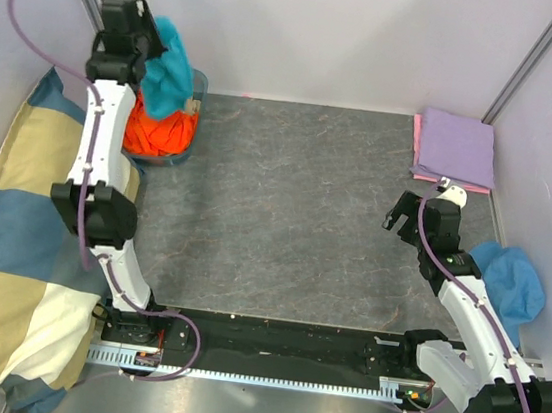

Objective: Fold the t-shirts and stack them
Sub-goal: Move the tshirt to the center of the board

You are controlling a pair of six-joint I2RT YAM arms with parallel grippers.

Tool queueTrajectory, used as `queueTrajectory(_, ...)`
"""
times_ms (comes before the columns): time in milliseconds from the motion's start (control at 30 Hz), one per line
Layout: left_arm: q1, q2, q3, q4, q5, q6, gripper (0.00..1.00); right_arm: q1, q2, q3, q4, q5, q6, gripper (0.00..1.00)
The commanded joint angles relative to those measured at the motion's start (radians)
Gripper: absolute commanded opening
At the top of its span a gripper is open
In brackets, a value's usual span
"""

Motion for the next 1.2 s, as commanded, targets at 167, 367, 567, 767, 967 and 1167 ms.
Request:
queueTrajectory(167, -0.018, -0.127, 0.335, -0.051, 0.454, -0.212, 0.02, 0.003, -0.042, 0.026, -0.010, -0.006, -0.002, 0.98)
queueTrajectory(367, -0.220, -0.249, 0.146, -0.041, 0.515, -0.216, 0.02, 0.003, -0.059, 0.038, -0.015, 0.003, 0.005, 0.98)
queueTrajectory(567, -0.504, -0.431, -0.327, 0.107, 0.389, -0.200, 0.02, 0.003, -0.079, 0.064, -0.038, 0.012, 0.007, 0.98)
queueTrajectory(767, -0.613, -0.570, -0.753, 0.188, 0.249, -0.199, 0.02, 0.003, -0.101, 0.090, -0.056, 0.021, 0.013, 0.98)
queueTrajectory(967, -0.635, -0.652, -1.209, 0.309, 0.225, -0.275, 0.02, 0.003, -0.090, 0.098, -0.061, 0.005, 0.031, 0.98)
queueTrajectory(1167, -0.659, -0.615, -1.436, 0.381, 0.215, -0.324, 0.02, 0.008, -0.053, 0.095, -0.055, -0.041, 0.047, 0.98)
